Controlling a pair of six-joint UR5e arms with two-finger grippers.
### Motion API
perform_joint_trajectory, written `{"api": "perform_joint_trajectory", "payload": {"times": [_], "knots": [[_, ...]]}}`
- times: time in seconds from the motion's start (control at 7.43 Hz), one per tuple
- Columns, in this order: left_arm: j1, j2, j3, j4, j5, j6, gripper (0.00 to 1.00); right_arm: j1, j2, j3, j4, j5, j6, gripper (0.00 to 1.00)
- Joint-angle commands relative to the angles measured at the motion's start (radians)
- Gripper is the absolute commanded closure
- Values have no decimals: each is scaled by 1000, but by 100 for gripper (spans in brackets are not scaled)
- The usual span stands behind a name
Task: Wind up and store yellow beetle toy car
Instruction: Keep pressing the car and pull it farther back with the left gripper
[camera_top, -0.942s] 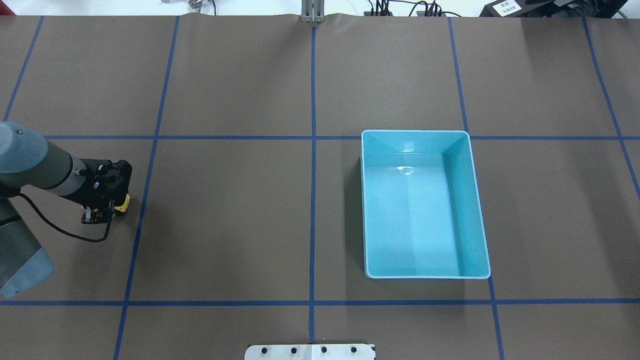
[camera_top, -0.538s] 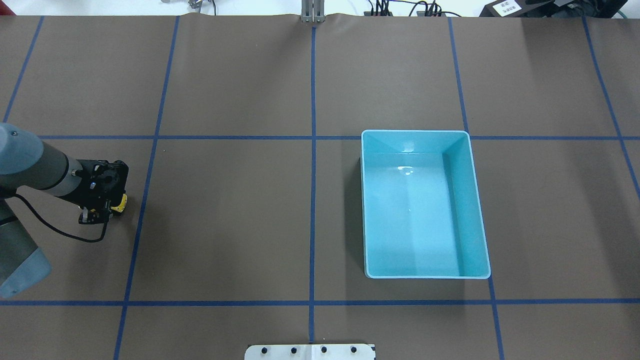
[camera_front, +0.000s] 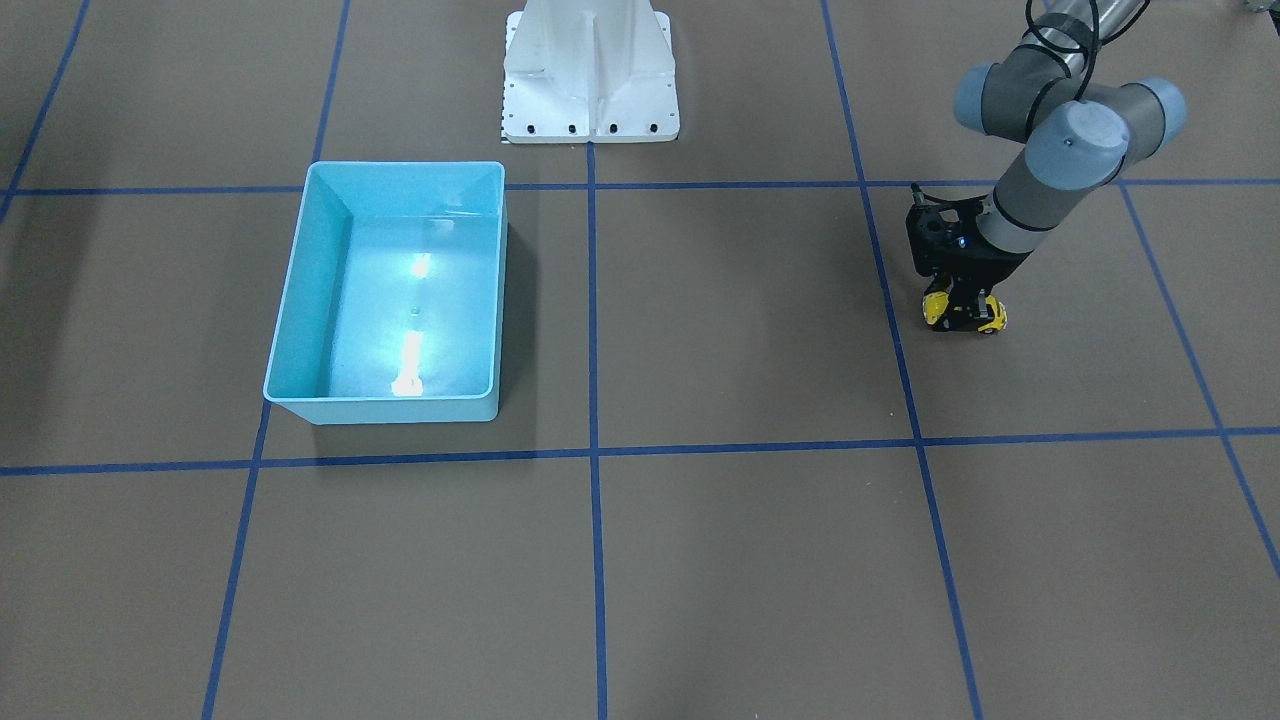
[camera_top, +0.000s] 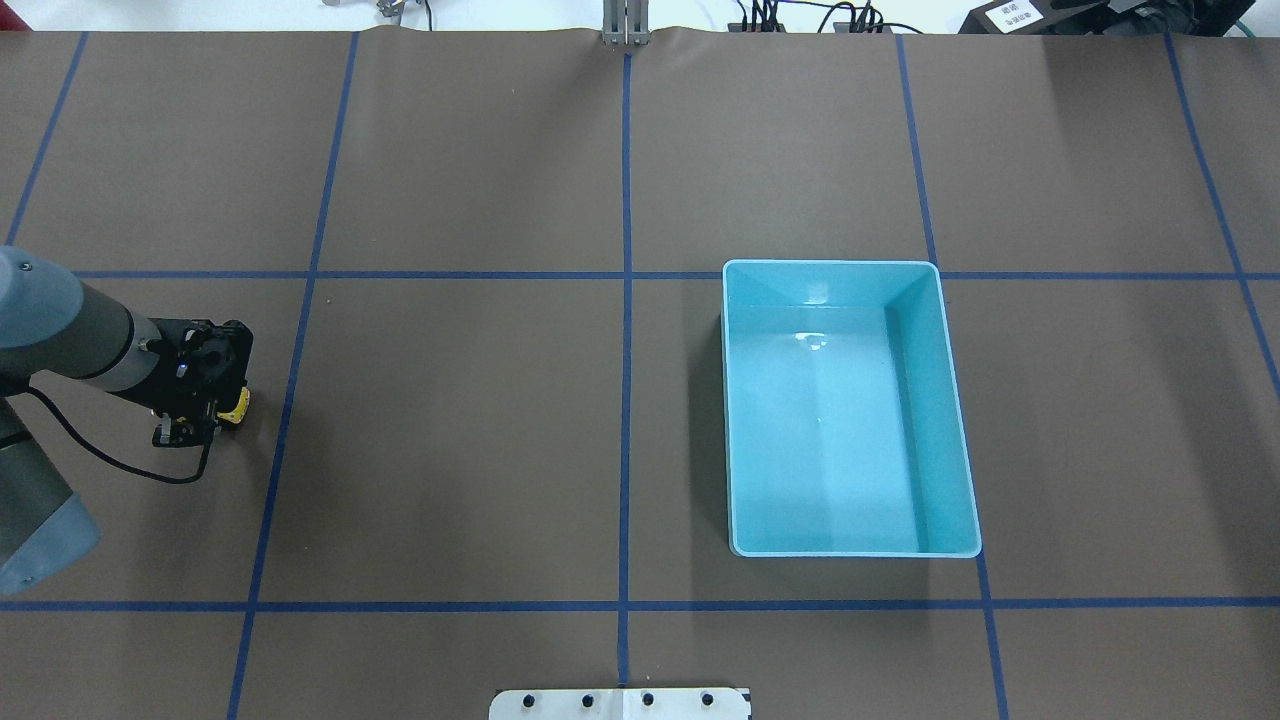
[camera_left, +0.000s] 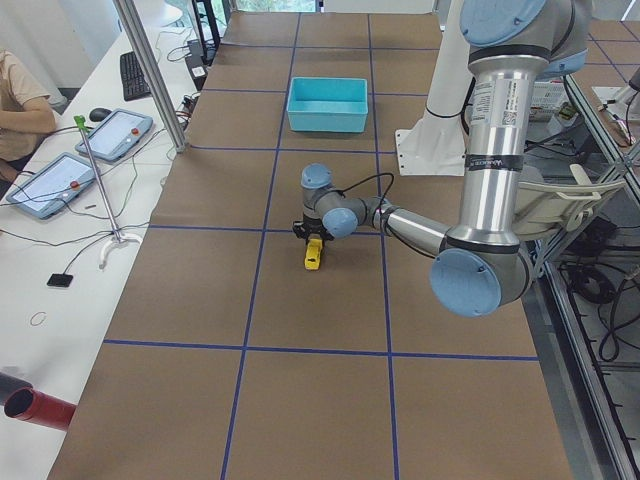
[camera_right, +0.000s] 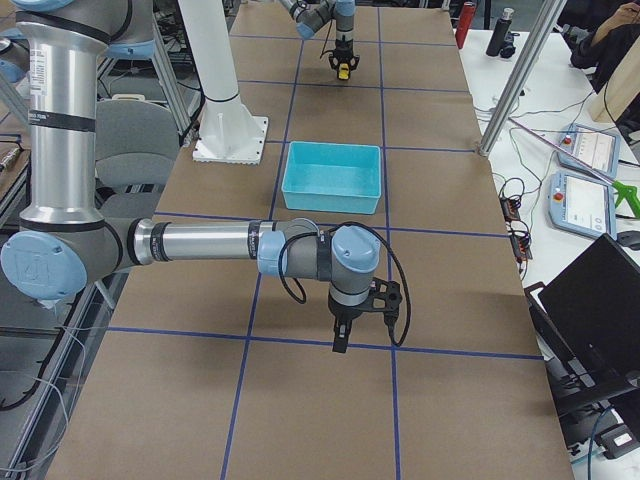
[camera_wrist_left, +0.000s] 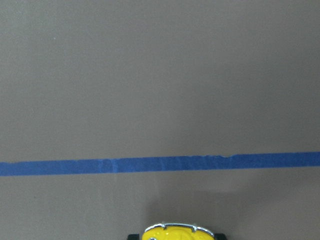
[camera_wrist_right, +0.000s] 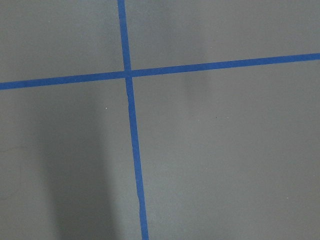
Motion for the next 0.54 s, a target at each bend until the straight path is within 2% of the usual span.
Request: {"api": "perform_joint_trajectory", "payload": {"times": [0.0, 0.4], "knots": [[-6, 11, 1, 0, -1, 0, 100, 0, 0, 0, 0, 0, 0, 0], [-14, 22, 1, 0, 0, 19, 100, 0, 0, 0, 0, 0, 0, 0]]}}
